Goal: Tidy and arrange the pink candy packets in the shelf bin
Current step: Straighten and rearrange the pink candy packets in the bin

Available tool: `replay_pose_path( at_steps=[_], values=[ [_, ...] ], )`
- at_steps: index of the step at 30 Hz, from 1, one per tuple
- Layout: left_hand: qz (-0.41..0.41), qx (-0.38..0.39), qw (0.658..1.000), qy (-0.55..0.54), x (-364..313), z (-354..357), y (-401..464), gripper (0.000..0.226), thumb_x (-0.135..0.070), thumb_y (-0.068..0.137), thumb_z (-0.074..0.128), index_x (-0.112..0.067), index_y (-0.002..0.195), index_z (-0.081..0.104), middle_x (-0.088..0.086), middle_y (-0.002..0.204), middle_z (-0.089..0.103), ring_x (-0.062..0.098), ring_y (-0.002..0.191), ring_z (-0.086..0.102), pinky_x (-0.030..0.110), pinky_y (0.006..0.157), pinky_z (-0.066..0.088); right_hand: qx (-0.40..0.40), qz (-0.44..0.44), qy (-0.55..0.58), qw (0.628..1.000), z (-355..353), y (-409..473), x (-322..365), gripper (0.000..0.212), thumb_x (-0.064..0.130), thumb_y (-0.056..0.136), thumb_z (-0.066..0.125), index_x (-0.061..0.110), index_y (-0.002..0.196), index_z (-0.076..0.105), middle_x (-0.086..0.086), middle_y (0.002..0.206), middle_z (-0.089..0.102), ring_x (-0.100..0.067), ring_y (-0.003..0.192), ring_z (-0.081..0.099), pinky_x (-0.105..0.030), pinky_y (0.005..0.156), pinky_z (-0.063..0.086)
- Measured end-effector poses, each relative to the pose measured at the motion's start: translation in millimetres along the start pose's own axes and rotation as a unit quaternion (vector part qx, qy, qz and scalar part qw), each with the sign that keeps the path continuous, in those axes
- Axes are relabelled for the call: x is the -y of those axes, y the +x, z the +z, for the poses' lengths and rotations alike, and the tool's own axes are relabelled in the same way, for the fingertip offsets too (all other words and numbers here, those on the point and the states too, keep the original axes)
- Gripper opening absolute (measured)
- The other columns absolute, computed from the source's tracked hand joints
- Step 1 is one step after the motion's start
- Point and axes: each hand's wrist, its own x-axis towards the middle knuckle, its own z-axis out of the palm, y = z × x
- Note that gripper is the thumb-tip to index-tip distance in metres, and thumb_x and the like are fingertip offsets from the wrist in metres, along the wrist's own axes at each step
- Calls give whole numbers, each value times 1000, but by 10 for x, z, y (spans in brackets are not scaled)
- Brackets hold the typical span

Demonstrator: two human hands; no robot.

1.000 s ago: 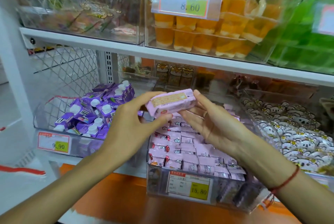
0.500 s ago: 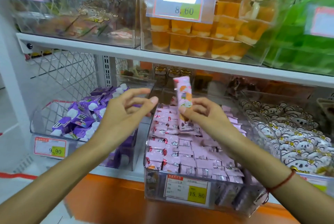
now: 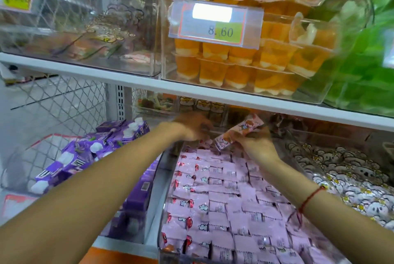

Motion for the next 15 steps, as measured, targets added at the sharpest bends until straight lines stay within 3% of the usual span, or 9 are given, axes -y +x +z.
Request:
replay_pose_path(
  at_steps=[3, 6, 10, 12, 15],
  values=[
    [-6, 39, 996, 82, 55, 4, 26, 24, -35, 93, 56, -27, 112, 68, -2, 104, 70, 12, 80, 61, 25, 75, 49, 13, -50, -33, 998, 81, 107, -69, 45, 10, 79, 73, 11, 115, 45, -5, 101, 61, -15, 85, 65, -14, 62, 55],
    [-51, 9, 991, 127, 142, -61, -27, 19, -33, 89, 60, -23, 100, 72, -1, 97, 69, 17, 88, 63, 29, 77, 54, 30, -105, -97, 989, 188, 211, -122, 56, 13, 80, 73, 6, 123, 38, 0, 94, 61, 0, 66, 61, -7, 50, 47],
    [-125, -51, 976, 171, 100, -35, -69, 23, -22, 83, 61, -11, 102, 67, 9, 110, 61, 25, 99, 61, 32, 76, 53, 65, -167, -170, 969, 374, 295, -175, 52, 11, 84, 68, 25, 119, 32, 5, 100, 56, -13, 82, 61, -21, 64, 53],
    [-163, -90, 967, 174, 64, 27, -83, 31, -20, 84, 60, -7, 113, 61, 11, 120, 58, 28, 107, 58, 34, 81, 52, 89, -171, -219, 956, 444, 301, -214, 50, 11, 85, 66, 32, 116, 31, 1, 97, 58, -22, 77, 63, -26, 57, 53],
    [-140, -168, 971, 97, 103, 60, -235, 22, -21, 87, 55, -18, 105, 68, 5, 119, 62, 25, 107, 58, 31, 80, 51, 111, -149, -217, 958, 454, 316, -269, 50, 10, 84, 68, 34, 109, 32, -5, 92, 60, -18, 58, 59, -19, 43, 44]
  ],
)
